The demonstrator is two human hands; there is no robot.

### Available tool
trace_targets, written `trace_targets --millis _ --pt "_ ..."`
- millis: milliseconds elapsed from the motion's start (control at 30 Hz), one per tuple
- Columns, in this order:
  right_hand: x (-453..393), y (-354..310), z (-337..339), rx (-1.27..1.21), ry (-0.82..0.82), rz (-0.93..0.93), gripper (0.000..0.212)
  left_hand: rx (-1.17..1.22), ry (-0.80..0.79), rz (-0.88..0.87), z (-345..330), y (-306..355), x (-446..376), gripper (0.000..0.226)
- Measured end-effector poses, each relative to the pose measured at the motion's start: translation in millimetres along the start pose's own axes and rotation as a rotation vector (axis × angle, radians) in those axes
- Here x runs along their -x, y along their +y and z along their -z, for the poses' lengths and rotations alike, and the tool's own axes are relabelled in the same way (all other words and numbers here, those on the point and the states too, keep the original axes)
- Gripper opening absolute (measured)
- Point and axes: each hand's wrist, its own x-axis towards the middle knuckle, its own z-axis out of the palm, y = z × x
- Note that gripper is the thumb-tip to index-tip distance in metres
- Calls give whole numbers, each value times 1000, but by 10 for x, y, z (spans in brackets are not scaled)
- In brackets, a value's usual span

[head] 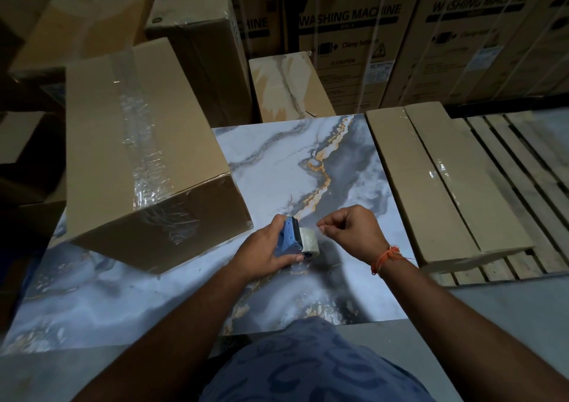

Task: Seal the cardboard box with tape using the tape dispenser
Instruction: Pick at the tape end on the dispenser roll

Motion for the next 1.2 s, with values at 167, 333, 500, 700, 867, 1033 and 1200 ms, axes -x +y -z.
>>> trace_targets --millis 167,333,500,700,867,1033,1200 --pt "64 -76 10 31 -11 29 8 -76 -4 -42 50 -34 38 70" --pt "78 -208 52 39 10 63 7 -98 -20 -49 187 -22 27 72" --pt "66 -251 126 -38 31 19 5 -95 -26 -69 320 7 -34 68" --pt "47 -251 232 -89 32 -4 6 -135 -35 -91 385 -9 -47 67" --pt "66 -244 229 -192 34 -49 6 20 -75 -83 368 -14 10 71" --pt "92 -266 110 -274 4 -64 10 134 -34 -47 249 -36 160 80" --pt "127 -308 15 -258 -24 -58 6 154 71 12 139 -16 200 81"
